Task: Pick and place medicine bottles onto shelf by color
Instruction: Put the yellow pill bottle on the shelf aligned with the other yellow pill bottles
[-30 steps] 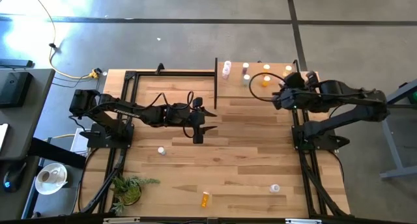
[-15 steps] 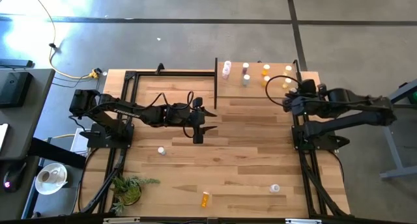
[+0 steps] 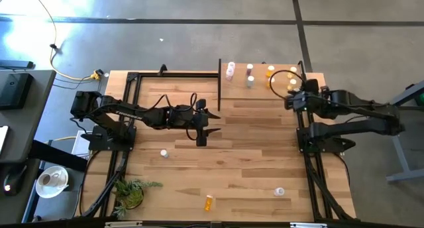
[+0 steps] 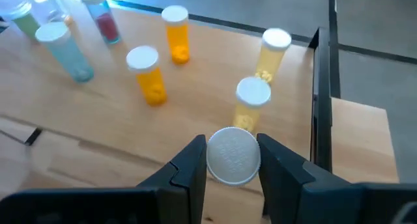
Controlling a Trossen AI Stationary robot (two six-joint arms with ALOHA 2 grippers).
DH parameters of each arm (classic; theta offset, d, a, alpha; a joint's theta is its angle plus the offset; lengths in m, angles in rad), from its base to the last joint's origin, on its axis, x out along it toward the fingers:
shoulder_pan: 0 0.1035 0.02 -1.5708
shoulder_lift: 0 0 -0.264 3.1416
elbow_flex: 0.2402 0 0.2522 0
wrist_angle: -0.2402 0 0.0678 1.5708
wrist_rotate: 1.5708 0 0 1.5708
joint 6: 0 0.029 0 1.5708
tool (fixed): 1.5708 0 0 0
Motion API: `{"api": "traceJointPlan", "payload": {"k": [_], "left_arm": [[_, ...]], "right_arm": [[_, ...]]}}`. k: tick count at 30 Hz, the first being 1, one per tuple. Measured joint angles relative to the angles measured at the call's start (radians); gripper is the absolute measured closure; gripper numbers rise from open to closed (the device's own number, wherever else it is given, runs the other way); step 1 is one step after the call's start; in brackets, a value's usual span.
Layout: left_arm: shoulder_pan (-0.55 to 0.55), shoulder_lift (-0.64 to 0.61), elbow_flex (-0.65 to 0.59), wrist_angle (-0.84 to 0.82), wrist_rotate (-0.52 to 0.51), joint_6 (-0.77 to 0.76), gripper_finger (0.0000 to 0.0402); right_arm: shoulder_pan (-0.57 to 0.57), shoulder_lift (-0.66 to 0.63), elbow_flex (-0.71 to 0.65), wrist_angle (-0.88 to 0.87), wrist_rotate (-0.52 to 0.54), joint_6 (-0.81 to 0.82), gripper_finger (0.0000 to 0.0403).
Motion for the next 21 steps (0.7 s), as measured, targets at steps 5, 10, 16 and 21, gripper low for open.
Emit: {"api": "traceJointPlan", "payload": {"k": [5,10,16,21], "left_arm": [[0.0,0.0,0.0,0.0,0.0,0.001,0.0197],[0.0,0.0,0.0,0.0,0.0,0.001,0.0199],[0.0,0.0,0.0,0.0,0.0,0.001,0.0197],[0.0,0.0,0.0,0.0,0.0,0.001,0.0199]], "right_arm": [[-0.116,0.0,0.0,0.068,-0.054,-0.093,0.03],[-0.197,0.001,0.0,0.102,-0.153,-0.155,0.03],[-0.231,0.02,0.0,0.101,-0.181,-0.176,0.03],[-0.25,0.074,0.0,0.098,-0.193,-0.182,0.03]]}}
